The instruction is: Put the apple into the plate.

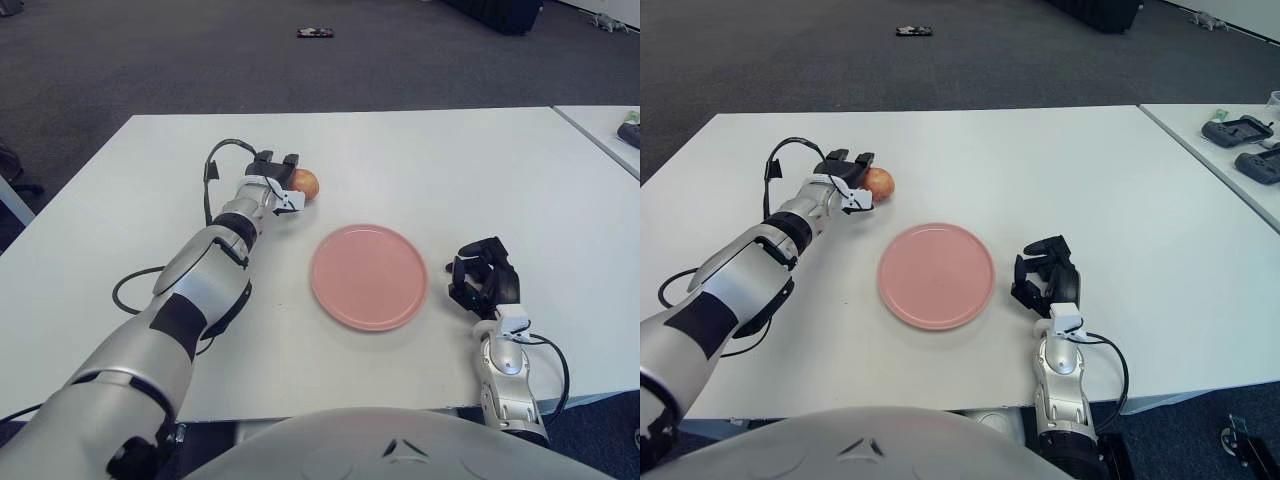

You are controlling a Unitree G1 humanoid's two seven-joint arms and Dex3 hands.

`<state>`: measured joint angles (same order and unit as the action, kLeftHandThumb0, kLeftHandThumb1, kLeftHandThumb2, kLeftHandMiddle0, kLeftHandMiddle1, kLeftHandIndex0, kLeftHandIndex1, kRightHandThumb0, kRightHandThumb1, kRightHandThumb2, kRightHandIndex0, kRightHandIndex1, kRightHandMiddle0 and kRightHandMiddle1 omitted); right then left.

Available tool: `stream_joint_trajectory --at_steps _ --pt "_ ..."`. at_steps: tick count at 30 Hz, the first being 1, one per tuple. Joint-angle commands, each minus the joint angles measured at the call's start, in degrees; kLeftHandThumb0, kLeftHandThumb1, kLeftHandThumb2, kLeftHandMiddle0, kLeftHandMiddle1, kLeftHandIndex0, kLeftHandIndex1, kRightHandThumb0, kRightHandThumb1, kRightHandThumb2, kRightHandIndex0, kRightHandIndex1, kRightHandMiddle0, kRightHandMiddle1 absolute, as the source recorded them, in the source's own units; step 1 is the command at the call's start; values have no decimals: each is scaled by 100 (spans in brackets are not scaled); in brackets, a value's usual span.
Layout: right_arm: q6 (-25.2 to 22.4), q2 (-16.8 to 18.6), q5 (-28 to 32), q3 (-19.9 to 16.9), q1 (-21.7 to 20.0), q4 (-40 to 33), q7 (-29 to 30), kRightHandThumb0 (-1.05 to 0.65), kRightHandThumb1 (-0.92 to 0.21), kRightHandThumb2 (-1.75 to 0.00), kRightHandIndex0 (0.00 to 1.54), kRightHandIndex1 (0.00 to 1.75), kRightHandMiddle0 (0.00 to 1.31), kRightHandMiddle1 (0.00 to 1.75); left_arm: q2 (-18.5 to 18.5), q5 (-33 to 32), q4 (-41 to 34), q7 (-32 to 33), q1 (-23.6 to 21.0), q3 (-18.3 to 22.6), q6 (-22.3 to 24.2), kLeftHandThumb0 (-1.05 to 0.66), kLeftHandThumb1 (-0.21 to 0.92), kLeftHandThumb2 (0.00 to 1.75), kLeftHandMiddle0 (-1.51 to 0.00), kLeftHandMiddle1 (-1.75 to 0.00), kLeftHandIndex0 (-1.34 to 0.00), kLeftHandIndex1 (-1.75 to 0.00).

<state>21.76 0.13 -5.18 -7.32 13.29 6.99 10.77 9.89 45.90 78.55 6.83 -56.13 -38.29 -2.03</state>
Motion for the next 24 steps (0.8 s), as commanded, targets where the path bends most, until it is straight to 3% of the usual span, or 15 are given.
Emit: stream_joint_trajectory --at_steps 1,6,8,10,14,19,24 --pt "101 -43 22 -27 -44 55 -18 -40 -59 -98 58 143 40 175 -69 86 92 -220 129 -81 -23 -98 74 58 0 0 0 0" --pt "109 -48 28 -24 -37 65 -19 -40 -59 -98 58 144 39 175 -72 51 97 -274 127 -56 -50 -91 64 71 -2 -4 0 -2" --pt "159 -55 33 -26 -39 92 -23 -40 -59 -98 58 144 40 175 -117 37 130 -278 165 -34 -27 -87 59 75 -1 -21 0 -10" --pt "205 -61 42 -27 -42 124 -31 -40 -59 -98 59 146 40 175 -127 -3 126 -300 162 8 -40 -80 50 83 0 -50 0 -28" --pt "279 -58 84 -32 -51 178 -52 -40 -58 -99 59 147 40 175 -148 -114 119 -326 166 132 -68 -71 39 94 0 -82 0 -53" --pt "346 -52 98 -34 -52 210 -54 -40 -58 -100 58 147 41 175 -185 -196 104 -351 151 258 -114 -65 32 102 0 -99 0 -69" --pt "359 -56 64 -33 -47 222 -35 -40 -57 -100 58 147 41 175 -202 -237 98 -352 147 308 -182 -63 29 105 0 -99 0 -68"
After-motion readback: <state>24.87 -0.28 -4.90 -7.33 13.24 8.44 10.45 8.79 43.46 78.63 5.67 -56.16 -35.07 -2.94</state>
